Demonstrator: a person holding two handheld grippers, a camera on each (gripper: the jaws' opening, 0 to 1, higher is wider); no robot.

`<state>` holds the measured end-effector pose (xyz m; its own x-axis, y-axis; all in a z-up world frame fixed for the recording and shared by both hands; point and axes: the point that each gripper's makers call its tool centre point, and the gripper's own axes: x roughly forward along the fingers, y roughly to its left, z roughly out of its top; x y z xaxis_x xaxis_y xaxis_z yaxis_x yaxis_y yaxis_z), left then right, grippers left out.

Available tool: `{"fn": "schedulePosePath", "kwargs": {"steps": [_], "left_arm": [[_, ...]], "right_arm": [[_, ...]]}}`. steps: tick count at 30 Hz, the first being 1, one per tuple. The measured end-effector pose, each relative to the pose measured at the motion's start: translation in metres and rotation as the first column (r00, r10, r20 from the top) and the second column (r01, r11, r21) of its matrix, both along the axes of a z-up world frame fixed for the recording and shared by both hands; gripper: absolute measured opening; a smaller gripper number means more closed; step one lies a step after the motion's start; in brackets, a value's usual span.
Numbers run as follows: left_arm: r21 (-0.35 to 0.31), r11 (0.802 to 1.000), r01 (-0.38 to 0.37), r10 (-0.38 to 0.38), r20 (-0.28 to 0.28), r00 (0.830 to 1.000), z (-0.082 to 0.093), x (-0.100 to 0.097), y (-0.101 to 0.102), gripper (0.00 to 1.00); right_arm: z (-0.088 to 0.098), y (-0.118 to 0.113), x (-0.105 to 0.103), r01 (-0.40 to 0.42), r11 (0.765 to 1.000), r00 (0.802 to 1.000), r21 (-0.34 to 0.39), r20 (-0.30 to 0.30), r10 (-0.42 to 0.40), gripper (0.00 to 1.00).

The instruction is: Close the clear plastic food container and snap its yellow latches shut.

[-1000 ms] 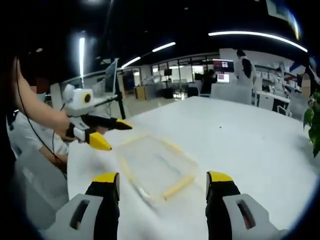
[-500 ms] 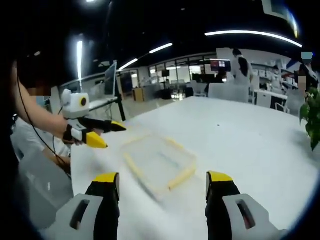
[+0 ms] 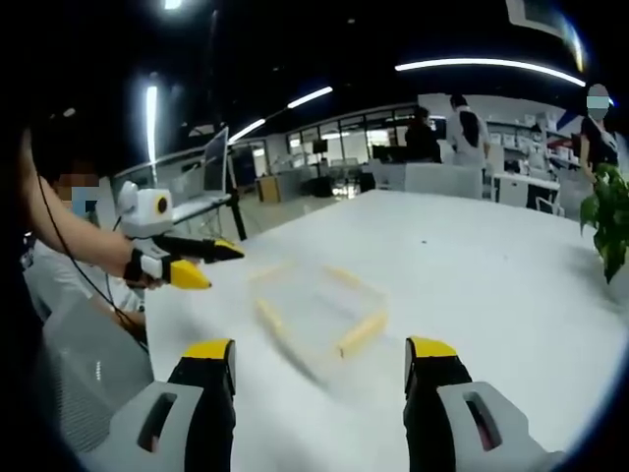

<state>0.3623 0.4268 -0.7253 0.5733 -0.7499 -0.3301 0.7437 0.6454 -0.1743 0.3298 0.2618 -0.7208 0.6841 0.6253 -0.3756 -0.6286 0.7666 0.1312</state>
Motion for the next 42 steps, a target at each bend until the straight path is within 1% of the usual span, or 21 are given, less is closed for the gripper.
{"fn": "schedulePosePath", "kwargs": {"steps": [8, 12, 20, 25, 29, 31, 33, 36, 39, 42], "left_arm": [[-0.005, 1.000, -0.024, 0.024, 0.000, 1.000, 0.001, -0.003, 0.006, 0.68], [-0.015, 0.999, -0.032, 0.032, 0.005, 0.999, 0.004, -0.005, 0.007, 0.68], [-0.033, 0.998, -0.053, 0.053, 0.000, 0.999, 0.007, -0.013, 0.014, 0.67], [-0.043, 0.997, -0.069, 0.069, -0.010, 0.998, 0.007, -0.019, 0.017, 0.67], [-0.057, 0.995, -0.080, 0.080, -0.005, 0.997, 0.011, -0.023, 0.019, 0.67], [-0.051, 0.996, -0.075, 0.075, 0.004, 0.997, 0.012, -0.027, 0.020, 0.67], [-0.043, 0.997, -0.071, 0.072, 0.007, 0.997, 0.008, -0.029, 0.022, 0.66], [-0.057, 0.993, -0.099, 0.099, -0.001, 0.995, 0.010, -0.034, 0.030, 0.66], [-0.063, 0.991, -0.116, 0.117, 0.007, 0.993, 0.014, -0.039, 0.034, 0.66], [-0.052, 0.990, -0.132, 0.133, 0.010, 0.991, 0.013, -0.046, 0.039, 0.65]], "right_arm": [[0.001, -0.008, -0.007, 0.016, 1.000, 1.000, 0.003, -0.002, -0.016, 0.69], [0.006, -0.005, -0.011, 0.020, 1.000, 1.000, 0.007, 0.003, -0.020, 0.69], [0.006, -0.002, -0.018, 0.015, 1.000, 1.000, 0.014, 0.000, -0.015, 0.69], [0.004, 0.000, -0.025, 0.015, 1.000, 1.000, 0.016, -0.006, -0.014, 0.69], [0.004, 0.000, -0.027, 0.029, 0.999, 1.000, 0.023, -0.009, -0.028, 0.69], [0.005, 0.000, -0.028, 0.033, 0.999, 0.999, 0.026, -0.007, -0.033, 0.69], [0.008, 0.000, -0.029, 0.036, 0.999, 0.999, 0.028, -0.002, -0.036, 0.69], [0.010, 0.001, -0.032, 0.043, 0.998, 0.999, 0.034, 0.001, -0.043, 0.69], [0.010, 0.003, -0.037, 0.045, 0.998, 0.999, 0.038, -0.002, -0.044, 0.68], [0.010, 0.004, -0.043, 0.038, 0.999, 0.999, 0.038, -0.004, -0.037, 0.68]]}}
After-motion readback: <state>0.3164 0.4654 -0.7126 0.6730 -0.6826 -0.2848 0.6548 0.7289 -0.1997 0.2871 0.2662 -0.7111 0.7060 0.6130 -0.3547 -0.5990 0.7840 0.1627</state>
